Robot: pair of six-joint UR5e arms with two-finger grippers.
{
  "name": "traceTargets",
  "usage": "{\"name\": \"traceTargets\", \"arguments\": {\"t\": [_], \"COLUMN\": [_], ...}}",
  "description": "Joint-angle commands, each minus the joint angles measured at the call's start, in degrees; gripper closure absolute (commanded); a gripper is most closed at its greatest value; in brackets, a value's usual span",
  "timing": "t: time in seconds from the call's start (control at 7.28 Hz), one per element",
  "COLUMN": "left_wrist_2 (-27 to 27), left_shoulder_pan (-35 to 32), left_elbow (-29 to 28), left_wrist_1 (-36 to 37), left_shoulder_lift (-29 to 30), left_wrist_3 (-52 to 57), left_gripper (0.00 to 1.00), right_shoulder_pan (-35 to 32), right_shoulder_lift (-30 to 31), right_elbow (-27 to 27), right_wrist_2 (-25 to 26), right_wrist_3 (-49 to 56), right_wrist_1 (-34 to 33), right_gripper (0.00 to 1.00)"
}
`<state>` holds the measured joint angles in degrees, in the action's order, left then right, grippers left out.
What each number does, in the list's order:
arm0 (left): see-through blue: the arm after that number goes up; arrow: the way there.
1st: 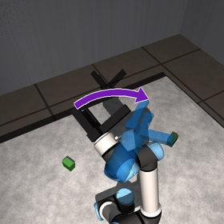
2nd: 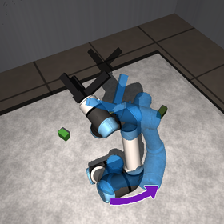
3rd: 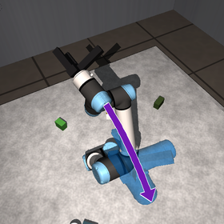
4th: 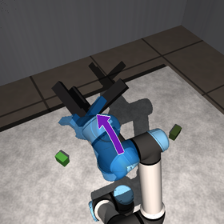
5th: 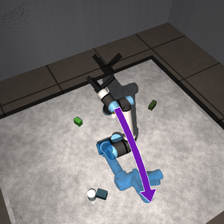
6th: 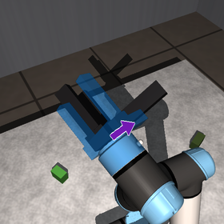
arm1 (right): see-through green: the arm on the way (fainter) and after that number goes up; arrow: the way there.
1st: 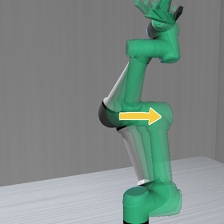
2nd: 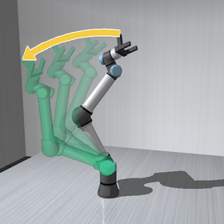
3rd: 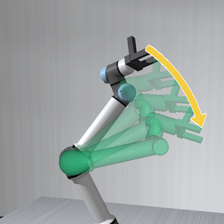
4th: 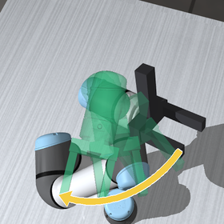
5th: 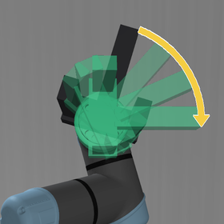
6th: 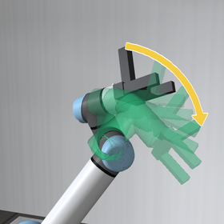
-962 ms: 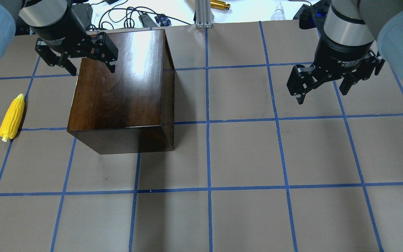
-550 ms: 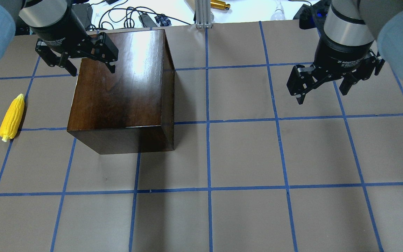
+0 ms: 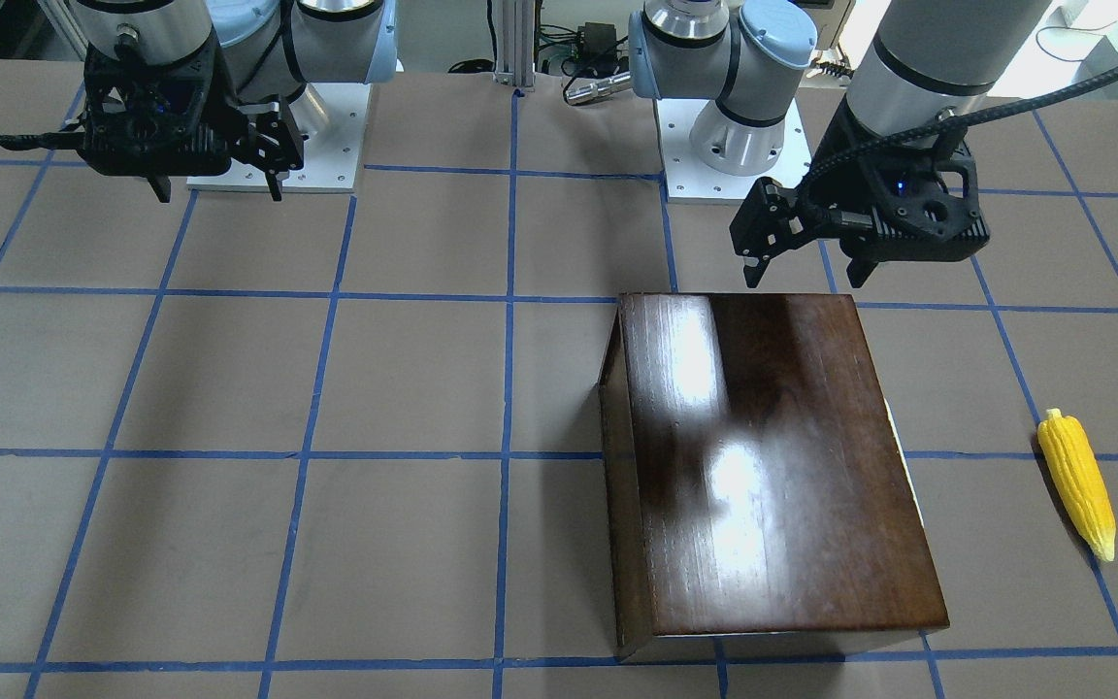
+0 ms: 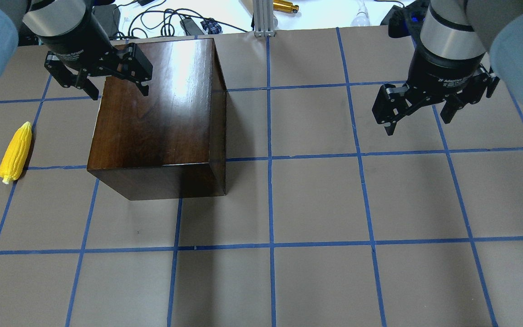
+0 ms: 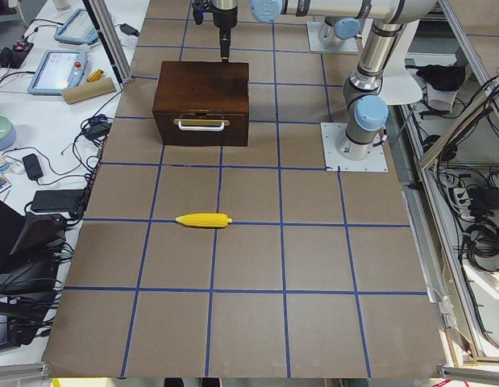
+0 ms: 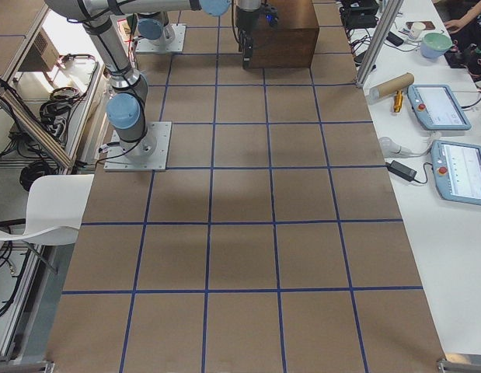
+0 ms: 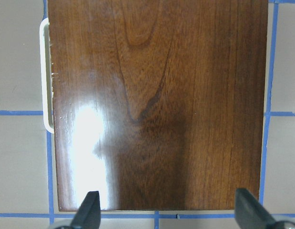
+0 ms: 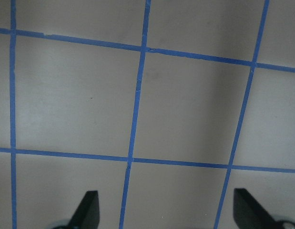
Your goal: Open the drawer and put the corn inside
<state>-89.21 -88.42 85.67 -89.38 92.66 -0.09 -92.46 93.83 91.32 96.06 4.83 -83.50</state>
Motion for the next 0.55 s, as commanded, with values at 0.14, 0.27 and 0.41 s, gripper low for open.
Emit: {"name": "traceTargets", "arguments": {"t": [0.14,0.27,0.41], "left_wrist_2": [0.0,-0.26,-0.44], "left_shoulder_pan": [0.27,0.53,0.62], "left_elbow": [0.03,-0.23,-0.24], "left_wrist_1": [0.0,0.0,0.0], "left_shoulder_lift": [-0.02,0.06,0.06], "left_wrist_3": [0.53,0.97,0.97], "left_gripper": [0.0,0.0,0.0], "right_shoulder_pan": [0.0,0.0,0.0], "right_shoulder_lift": [-0.05,-0.06,0.03], "right_elbow": [0.0,0.0,0.0], "right_wrist_2": [0.0,0.0,0.0], "right_wrist_3": [0.0,0.0,0.0], "right_wrist_1": [0.0,0.0,0.0], "right_gripper": [0.0,0.0,0.0]}}
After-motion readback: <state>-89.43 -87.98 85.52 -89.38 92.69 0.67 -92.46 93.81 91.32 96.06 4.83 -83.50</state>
